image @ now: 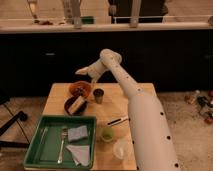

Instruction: Place grapes in red bowl

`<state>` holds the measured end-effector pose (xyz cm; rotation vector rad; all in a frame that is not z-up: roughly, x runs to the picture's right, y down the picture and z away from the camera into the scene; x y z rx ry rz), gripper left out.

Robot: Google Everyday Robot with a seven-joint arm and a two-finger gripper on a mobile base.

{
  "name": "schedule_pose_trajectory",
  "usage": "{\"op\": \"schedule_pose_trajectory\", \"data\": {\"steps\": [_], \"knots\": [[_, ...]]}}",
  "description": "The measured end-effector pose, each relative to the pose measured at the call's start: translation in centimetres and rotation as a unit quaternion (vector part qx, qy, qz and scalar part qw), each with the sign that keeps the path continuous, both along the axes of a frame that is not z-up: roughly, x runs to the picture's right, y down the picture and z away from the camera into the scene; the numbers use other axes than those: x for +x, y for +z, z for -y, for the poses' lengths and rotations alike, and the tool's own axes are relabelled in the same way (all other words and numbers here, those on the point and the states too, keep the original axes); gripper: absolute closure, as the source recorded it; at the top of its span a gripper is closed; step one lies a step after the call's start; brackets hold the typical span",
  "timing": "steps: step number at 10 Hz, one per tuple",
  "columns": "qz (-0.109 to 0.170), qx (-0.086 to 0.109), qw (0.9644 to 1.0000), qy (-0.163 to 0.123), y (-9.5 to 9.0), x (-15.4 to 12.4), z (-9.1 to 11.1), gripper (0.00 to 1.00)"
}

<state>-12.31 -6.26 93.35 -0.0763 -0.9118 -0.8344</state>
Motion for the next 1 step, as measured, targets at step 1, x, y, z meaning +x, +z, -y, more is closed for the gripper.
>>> {"op": "schedule_pose_trajectory", "data": {"steps": [1], "knots": [[-0.003,0.008,1.0,0.0,-0.15,0.13,0.18,0.2]]}}
